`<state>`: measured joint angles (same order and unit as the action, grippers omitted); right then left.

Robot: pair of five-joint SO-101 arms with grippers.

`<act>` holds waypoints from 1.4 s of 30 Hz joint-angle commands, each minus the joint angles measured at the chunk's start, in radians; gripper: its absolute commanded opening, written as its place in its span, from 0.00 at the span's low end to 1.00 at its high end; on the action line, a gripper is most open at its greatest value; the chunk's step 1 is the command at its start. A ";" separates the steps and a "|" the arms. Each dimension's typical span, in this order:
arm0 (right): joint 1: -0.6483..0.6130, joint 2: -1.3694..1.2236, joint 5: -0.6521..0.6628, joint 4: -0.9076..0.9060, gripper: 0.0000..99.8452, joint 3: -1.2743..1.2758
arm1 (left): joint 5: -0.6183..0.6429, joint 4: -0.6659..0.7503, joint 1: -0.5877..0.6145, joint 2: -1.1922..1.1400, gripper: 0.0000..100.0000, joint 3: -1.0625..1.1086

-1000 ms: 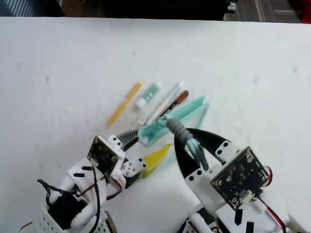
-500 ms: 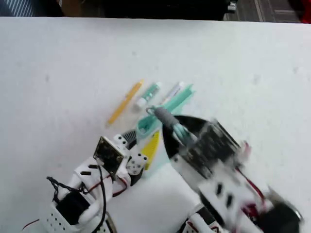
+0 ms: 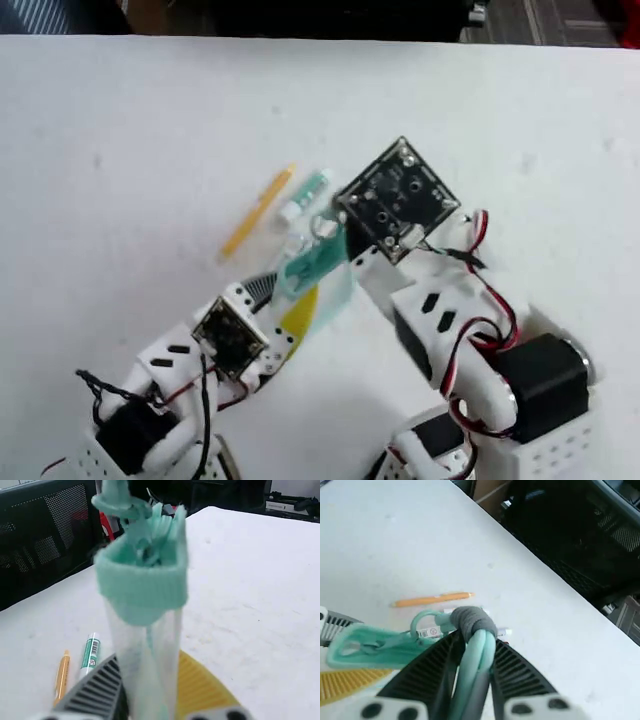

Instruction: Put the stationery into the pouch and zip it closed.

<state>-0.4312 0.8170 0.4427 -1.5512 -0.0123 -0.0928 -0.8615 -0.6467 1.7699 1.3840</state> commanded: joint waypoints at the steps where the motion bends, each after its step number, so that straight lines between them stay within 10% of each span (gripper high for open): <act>1: 0.067 0.018 0.032 -0.027 0.02 -0.037 | -0.017 -0.014 0.001 -0.015 0.02 -0.041; 42: 0.409 -0.038 0.167 0.205 0.02 0.106 | -0.009 -0.014 0.053 -0.015 0.02 -0.015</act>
<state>-0.0537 0.7818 0.6007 -1.3840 0.1028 -0.0928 -0.8692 -0.6084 1.7699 1.3825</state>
